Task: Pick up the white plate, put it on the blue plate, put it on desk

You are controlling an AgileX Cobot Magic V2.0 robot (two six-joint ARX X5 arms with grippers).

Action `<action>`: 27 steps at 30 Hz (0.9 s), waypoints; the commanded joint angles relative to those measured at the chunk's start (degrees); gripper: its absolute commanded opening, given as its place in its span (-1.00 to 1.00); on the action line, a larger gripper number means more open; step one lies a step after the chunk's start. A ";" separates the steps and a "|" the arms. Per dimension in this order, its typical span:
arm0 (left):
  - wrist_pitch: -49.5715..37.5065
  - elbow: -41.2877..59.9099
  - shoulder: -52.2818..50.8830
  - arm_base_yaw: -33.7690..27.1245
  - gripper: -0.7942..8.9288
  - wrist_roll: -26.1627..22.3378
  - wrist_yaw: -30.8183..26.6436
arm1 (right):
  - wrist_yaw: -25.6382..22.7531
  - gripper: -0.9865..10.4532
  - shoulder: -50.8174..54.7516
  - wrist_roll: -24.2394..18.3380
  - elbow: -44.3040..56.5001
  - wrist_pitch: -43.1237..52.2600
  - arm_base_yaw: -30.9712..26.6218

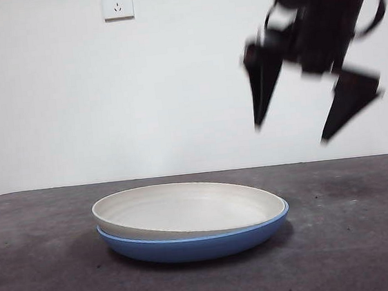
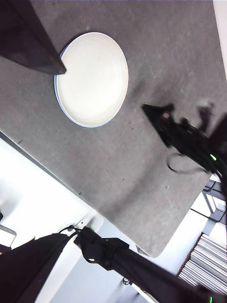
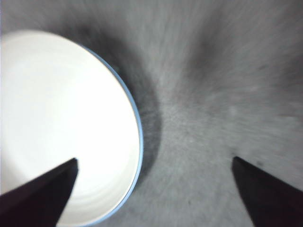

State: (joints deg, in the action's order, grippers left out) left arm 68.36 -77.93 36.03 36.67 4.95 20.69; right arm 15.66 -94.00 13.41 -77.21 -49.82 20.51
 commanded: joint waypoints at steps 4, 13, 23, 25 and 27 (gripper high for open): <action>-0.13 -0.74 0.24 0.44 0.39 -1.07 0.13 | -0.61 0.25 14.21 -0.79 -1.03 -5.90 1.95; 0.85 -0.74 0.24 0.44 0.39 -1.05 0.13 | -1.07 0.25 34.27 -0.76 -1.01 -19.58 7.48; 1.77 -0.74 0.24 0.44 0.39 -0.85 0.13 | -3.39 0.25 49.33 -0.07 -1.01 -29.92 10.91; 2.21 -0.74 0.24 0.44 0.39 -0.85 0.13 | -4.85 0.25 51.82 0.13 -0.96 -31.06 10.91; 2.95 -0.74 0.24 0.44 0.39 -0.85 0.13 | -5.14 0.25 54.25 0.90 -0.81 -31.06 10.91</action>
State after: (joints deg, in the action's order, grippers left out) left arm 71.46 -77.93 36.03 36.67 4.97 20.71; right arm 10.66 -39.97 13.56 -77.23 -76.86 31.07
